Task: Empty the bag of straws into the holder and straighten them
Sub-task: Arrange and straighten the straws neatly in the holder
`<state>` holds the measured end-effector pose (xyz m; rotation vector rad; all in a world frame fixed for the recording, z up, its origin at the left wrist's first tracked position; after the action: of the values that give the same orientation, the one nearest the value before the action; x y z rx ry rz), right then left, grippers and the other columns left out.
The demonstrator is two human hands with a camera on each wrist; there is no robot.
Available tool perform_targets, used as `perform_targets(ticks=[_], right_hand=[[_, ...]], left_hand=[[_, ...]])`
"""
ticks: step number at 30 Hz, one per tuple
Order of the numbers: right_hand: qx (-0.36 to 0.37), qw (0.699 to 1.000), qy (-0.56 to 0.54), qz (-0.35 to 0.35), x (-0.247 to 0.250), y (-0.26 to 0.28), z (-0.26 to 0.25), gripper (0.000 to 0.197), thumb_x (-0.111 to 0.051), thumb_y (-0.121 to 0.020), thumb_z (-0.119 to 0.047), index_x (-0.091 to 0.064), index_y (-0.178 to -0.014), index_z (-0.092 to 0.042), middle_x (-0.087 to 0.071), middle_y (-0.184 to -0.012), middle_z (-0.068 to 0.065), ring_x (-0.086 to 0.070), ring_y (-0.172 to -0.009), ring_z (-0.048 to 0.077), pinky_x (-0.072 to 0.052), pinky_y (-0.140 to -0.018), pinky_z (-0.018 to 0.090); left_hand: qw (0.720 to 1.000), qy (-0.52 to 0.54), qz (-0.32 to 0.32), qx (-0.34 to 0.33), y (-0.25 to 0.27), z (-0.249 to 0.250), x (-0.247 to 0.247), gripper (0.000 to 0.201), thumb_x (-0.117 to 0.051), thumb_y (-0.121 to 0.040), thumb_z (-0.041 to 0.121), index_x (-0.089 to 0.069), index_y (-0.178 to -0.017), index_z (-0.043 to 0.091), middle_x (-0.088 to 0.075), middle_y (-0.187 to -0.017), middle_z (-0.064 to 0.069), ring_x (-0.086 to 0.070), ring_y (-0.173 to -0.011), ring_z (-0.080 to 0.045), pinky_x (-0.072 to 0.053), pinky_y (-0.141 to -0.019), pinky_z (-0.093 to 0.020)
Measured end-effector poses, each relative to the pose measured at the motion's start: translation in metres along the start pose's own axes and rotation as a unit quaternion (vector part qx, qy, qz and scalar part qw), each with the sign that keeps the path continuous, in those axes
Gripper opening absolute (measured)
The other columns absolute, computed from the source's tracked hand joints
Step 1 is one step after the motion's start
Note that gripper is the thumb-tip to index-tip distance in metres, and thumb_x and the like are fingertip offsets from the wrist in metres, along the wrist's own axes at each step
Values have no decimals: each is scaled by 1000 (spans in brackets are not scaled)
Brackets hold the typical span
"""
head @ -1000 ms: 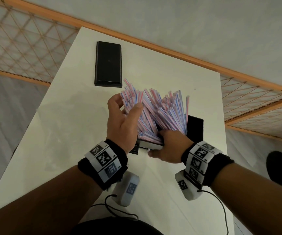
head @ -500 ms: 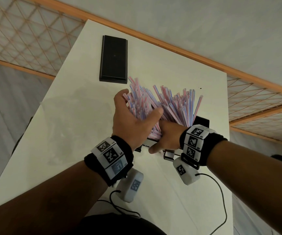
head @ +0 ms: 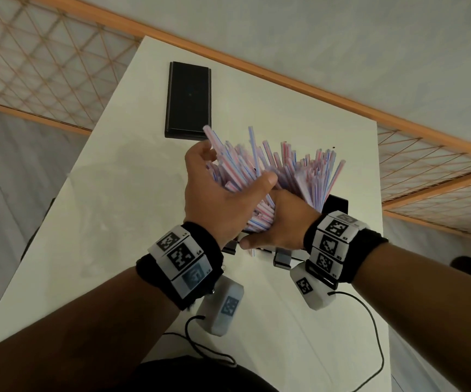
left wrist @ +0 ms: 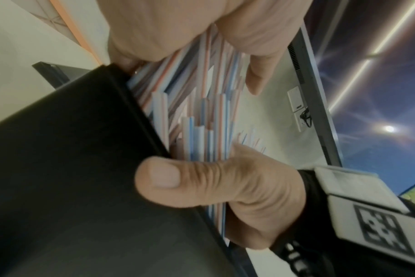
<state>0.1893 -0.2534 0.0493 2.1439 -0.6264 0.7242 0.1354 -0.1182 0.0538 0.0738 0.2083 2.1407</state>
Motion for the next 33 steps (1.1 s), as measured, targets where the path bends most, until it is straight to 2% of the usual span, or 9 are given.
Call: perform_targets(ticks=[5, 8, 11, 15, 20, 22, 25, 29, 33], right_hand=[[-29, 996, 82, 32, 5, 13, 13, 93, -65, -49, -87, -57, -120, -28, -69, -104, -8, -65, -96, 15, -53, -83, 37], [-24, 992, 118, 44, 1, 26, 16, 78, -76, -65, -71, -54, -116, -17, -60, -93, -3, -58, -84, 18, -41, -64, 24], [36, 986, 116, 116, 1, 47, 13, 71, -83, -75, -44, -52, -131, -13, -63, -111, 2, -59, -103, 24, -39, -79, 15], [65, 969, 109, 214, 2, 72, 21, 49, -84, -73, -27, -64, -114, -9, -67, -100, 6, -64, -88, 26, -50, -77, 30], [9, 987, 100, 128, -9, 65, 40, 20, -71, -83, -28, -66, -100, -19, -68, -84, -4, -63, -79, 21, -46, -67, 28], [-9, 989, 100, 107, -13, 60, 42, 22, -69, -84, -30, -65, -104, -22, -68, -85, -5, -63, -81, 19, -44, -67, 24], [-19, 986, 96, 134, -10, 57, 42, 28, -72, -81, -31, -62, -105, -21, -65, -86, -8, -60, -79, 15, -43, -69, 21], [-42, 989, 89, 110, -8, 54, 42, 24, -74, -80, -41, -57, -91, -29, -58, -76, -15, -54, -68, 4, -34, -58, 5], [-102, 983, 139, 66, -18, 38, 45, 38, -68, -79, -61, -55, -93, -28, -55, -81, -12, -58, -79, 12, -43, -68, 18]], left_hand=[[999, -47, 2, -19, 1, -2, -1, 86, -93, -68, 25, -40, -136, 20, -57, -125, 8, -63, -102, 7, -56, -90, -21], [995, -94, -3, -23, 1, -7, 0, 91, -91, -70, 17, -36, -141, 25, -53, -129, 11, -57, -103, 9, -49, -92, -13], [994, -103, 13, -15, 0, -6, 2, 102, -95, -66, 18, -30, -144, 30, -52, -136, 9, -55, -120, -7, -49, -101, -23], [998, -67, 19, 3, -2, -8, 1, 100, -96, -64, 18, -32, -140, 26, -51, -118, 17, -55, -96, 24, -44, -78, 3], [999, -15, 35, 16, 0, -10, 1, 89, -93, -69, 32, -35, -137, 28, -53, -130, 5, -64, -113, -13, -55, -92, -21], [999, 4, 42, 15, 1, -9, 3, 88, -91, -68, 41, -37, -137, 24, -53, -131, 2, -62, -116, -16, -54, -94, -21], [998, 40, 47, 23, 2, -12, 6, 99, -84, -58, 61, -39, -137, 20, -57, -132, -6, -62, -119, -23, -51, -105, -45], [999, 33, 36, 9, 3, -12, 8, 100, -76, -58, 65, -40, -139, 18, -53, -131, 1, -55, -123, -18, -45, -108, -37], [999, 22, 22, -1, 3, -14, 5, 97, -79, -60, 62, -42, -136, 16, -56, -129, -2, -61, -114, -14, -51, -100, -31]])
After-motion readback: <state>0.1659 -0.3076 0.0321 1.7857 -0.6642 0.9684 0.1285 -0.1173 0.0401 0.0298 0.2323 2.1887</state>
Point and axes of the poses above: each hand's wrist, its own y-axis away from the middle knuckle, its own x-axis out of the back of the hand, z = x × y, the point moved 5 cm from there along -y, towards the middle knuckle
